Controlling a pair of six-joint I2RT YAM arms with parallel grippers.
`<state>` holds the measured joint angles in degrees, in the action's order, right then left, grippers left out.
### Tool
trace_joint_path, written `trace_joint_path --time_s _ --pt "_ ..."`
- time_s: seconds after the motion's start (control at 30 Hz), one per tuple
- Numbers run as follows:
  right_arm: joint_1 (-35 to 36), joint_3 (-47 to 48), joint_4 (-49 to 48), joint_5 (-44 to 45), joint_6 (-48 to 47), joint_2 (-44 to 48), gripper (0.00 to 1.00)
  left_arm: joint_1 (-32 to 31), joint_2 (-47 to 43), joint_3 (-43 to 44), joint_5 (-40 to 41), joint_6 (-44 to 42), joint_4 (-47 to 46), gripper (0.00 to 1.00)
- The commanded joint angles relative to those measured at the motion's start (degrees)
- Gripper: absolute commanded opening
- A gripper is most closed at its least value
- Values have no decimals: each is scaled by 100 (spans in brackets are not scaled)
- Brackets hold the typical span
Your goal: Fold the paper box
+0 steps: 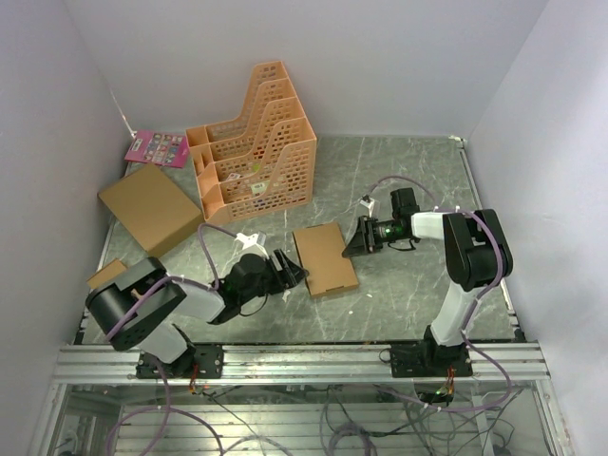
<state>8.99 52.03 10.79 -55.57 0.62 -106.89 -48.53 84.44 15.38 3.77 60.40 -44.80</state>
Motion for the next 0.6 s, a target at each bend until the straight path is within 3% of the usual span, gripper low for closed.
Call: trace_joint_path --time_s 0.0,0.2,0.57 --pt "-204 44 12 258 15 -268 33 53 349 114 -257 122 -995 80" --pt "-429 131 239 4 -63 -541 29 46 991 107 -445 319 -1932 85" --pt "-660 163 287 -88 -45 -811 28 50 1540 316 -575 414 -2119 87"
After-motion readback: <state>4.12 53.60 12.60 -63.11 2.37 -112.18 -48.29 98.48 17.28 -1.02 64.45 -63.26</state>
